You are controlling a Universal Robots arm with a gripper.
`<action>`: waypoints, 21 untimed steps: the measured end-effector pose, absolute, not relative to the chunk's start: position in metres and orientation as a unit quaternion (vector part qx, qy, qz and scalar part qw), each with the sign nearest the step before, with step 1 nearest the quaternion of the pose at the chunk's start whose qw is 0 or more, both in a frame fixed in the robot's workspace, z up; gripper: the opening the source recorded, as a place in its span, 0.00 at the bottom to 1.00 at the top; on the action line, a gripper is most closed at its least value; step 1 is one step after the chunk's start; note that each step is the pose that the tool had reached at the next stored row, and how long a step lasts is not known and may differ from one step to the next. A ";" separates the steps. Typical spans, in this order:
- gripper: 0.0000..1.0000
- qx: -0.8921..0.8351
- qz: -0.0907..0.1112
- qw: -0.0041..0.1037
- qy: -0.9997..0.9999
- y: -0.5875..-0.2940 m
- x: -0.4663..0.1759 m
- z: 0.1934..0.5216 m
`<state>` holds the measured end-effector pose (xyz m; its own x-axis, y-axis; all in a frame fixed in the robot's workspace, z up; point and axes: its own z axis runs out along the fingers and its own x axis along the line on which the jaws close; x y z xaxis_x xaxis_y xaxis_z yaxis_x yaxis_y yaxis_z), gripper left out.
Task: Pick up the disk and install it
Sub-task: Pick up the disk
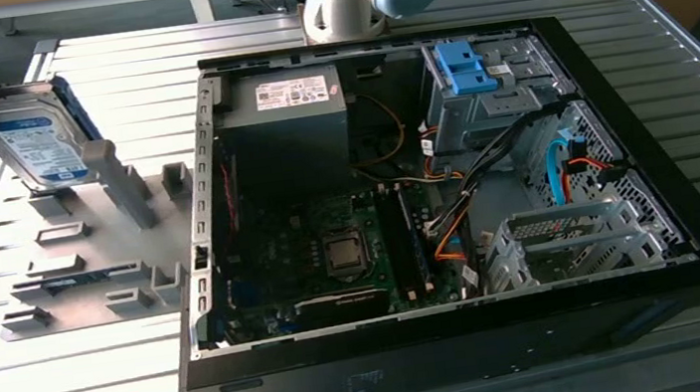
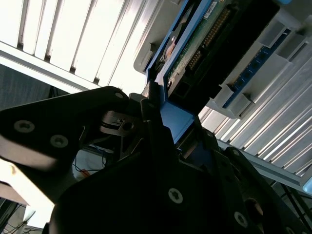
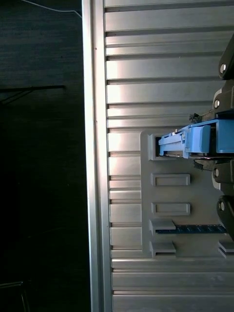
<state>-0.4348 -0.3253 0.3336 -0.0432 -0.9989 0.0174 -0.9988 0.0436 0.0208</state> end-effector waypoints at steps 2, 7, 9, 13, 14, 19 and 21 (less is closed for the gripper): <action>0.37 0.692 -0.002 0.013 -0.722 -0.325 -0.435 0.334; 0.37 0.692 -0.001 0.013 -0.722 -0.325 -0.435 0.336; 0.37 0.692 -0.002 0.013 -0.722 -0.325 -0.435 0.336; 0.37 0.692 -0.001 0.013 -0.722 -0.325 -0.435 0.337; 0.37 0.692 -0.001 0.013 -0.722 -0.325 -0.435 0.337; 0.37 0.692 -0.002 0.013 -0.722 -0.325 -0.435 0.339; 0.37 0.692 -0.001 0.013 -0.722 -0.325 -0.435 0.339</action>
<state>-0.4348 -0.3253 0.3393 -0.0432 -0.9989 0.0173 -0.9988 0.0436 0.0206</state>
